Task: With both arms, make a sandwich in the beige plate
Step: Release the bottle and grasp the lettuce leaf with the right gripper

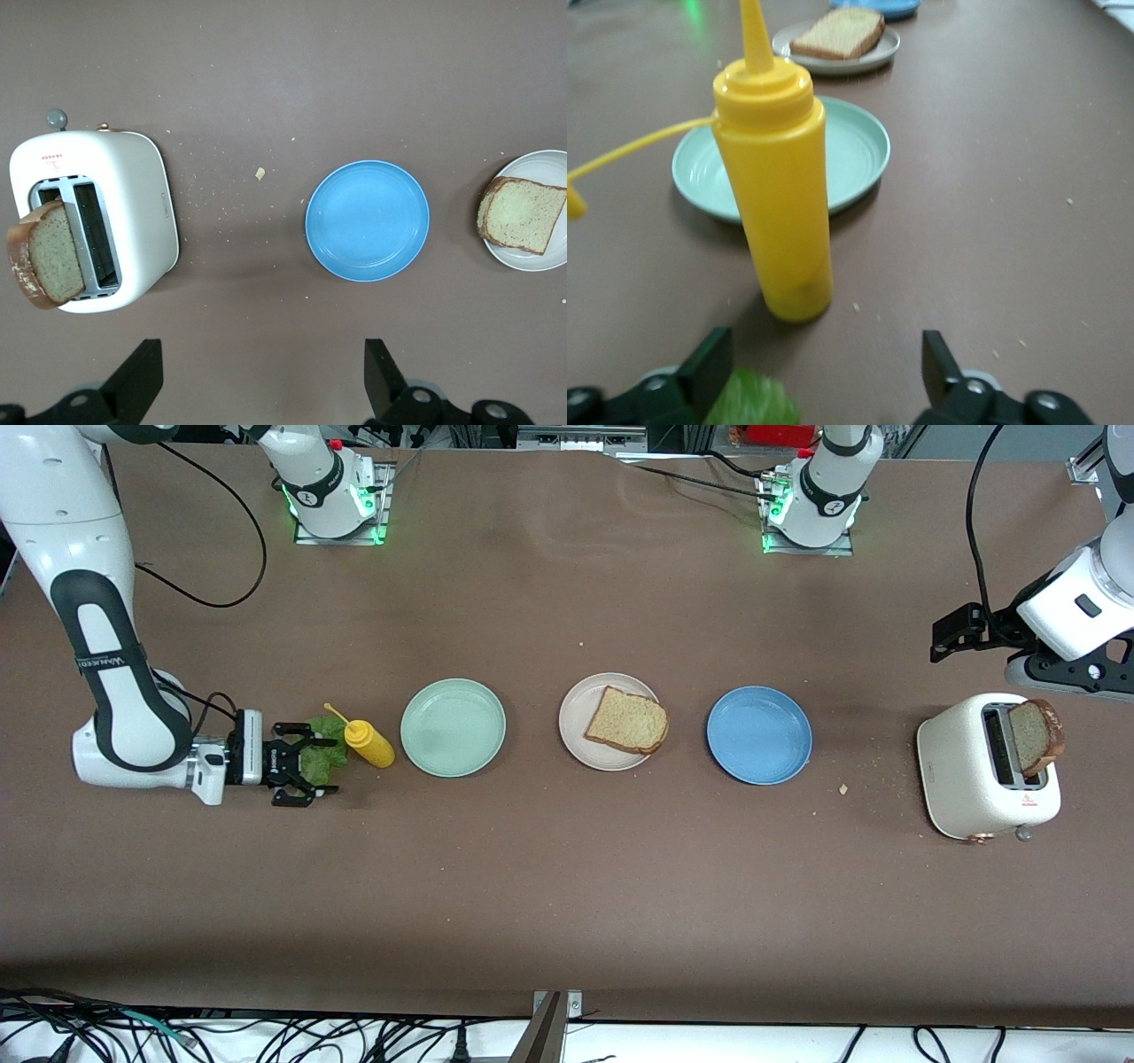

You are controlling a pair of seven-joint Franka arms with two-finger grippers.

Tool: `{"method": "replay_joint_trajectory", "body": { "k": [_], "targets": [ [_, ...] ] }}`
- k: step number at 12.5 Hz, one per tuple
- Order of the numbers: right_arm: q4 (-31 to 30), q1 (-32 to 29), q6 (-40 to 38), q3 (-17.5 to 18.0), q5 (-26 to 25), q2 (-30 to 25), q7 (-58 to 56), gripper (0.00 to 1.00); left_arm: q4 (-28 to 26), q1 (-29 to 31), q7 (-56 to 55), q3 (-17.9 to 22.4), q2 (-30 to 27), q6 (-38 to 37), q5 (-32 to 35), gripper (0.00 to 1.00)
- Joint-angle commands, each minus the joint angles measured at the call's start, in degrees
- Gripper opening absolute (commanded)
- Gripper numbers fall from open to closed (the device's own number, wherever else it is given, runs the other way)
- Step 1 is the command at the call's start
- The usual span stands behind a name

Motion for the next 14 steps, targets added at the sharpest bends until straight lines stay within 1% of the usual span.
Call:
{"method": "replay_joint_trajectory", "body": {
  "k": [1,3,5,7,8,12,14],
  "targets": [
    [-5.0,1.4,6.1,-1.1,-3.6,-5.0,1.1,1.0,0.6,0.1,0.2,0.0,-0.3,-1.1,0.1,1.0],
    [-10.6,3.8,12.8,-3.0,-3.6,-7.9,0.7,1.0,0.6,0.1,0.2,0.0,-0.3,-1.1,0.1,1.0],
    [-14.4,4.5,18.6,-3.0,-3.6,-9.4,0.8,1.0,0.6,0.1,0.2,0.0,-0.3,-1.1,0.1,1.0],
    [-20.8,5.4,24.5,-3.0,-3.5,-14.0,1.1,1.0,0.6,0.1,0.2,0.0,-0.3,-1.1,0.1,1.0],
    [-23.2,5.6,26.4,-3.0,-3.5,-15.2,1.0,1.0,0.6,0.1,0.2,0.0,-0.3,-1.1,0.1,1.0],
    [-26.8,5.5,31.3,-3.9,-3.5,-14.9,0.0,1.0,0.6,0.1,0.2,0.0,-0.3,-1.1,0.1,1.0],
    [-27.7,5.5,34.1,-4.0,-3.4,-13.7,-0.2,1.0,0.6,0.1,0.2,0.0,-0.3,-1.1,0.1,1.0]
  ]
}}
